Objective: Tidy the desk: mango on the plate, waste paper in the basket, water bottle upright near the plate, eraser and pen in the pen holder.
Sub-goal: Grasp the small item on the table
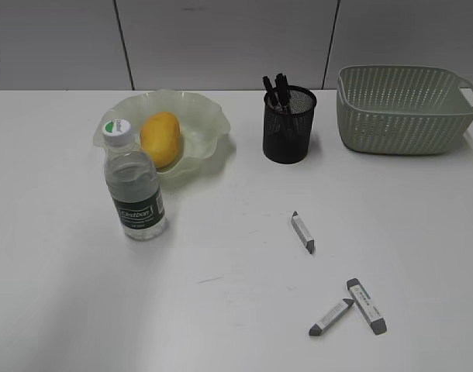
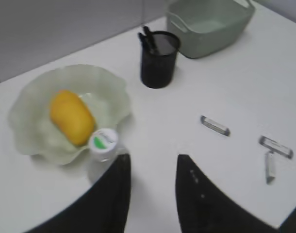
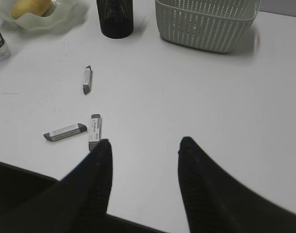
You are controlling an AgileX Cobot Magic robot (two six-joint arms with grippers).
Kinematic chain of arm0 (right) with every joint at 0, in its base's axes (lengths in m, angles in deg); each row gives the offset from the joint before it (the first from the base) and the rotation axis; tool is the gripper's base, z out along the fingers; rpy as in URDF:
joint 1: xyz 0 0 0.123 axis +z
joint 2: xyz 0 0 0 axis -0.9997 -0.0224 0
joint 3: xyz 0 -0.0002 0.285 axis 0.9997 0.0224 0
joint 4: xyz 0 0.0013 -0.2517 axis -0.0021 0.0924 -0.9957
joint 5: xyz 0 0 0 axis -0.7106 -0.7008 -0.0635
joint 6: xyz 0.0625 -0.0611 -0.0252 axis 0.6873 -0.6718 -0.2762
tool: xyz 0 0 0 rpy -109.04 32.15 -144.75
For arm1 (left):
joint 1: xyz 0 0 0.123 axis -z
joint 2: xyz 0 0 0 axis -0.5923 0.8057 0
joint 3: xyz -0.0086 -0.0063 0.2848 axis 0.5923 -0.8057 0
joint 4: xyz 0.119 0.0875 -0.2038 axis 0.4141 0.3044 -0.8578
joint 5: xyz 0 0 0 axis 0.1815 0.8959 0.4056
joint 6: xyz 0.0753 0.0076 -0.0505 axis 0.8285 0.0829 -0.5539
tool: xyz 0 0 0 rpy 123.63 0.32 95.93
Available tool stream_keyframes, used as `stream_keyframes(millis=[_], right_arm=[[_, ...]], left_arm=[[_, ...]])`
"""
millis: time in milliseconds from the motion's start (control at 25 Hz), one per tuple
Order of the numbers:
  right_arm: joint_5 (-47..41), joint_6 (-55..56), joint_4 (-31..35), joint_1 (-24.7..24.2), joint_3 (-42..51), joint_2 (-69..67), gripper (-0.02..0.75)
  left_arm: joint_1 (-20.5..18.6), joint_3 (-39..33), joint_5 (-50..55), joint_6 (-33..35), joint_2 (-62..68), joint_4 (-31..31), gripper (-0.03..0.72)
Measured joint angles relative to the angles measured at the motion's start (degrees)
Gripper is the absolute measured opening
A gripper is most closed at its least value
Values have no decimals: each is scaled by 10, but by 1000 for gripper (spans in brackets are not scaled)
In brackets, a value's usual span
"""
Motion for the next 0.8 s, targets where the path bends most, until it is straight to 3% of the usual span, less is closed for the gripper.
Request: stream_keyframes(millis=[80, 240, 400, 520, 800], right_arm=[[0, 0, 0, 0, 0, 0, 361], [0, 0, 0, 0, 0, 0, 359], [0, 0, 0, 0, 0, 0, 359], [0, 0, 0, 0, 0, 0, 359], [0, 0, -1, 0, 0, 0, 359]], left_arm=[[56, 32, -5, 18, 87, -8, 240], [221, 92, -32, 21, 265, 9, 244], [343, 163, -47, -26, 439, 69, 337], [370, 215, -41, -64, 545, 82, 429], [384, 299, -30, -94, 677, 88, 459]])
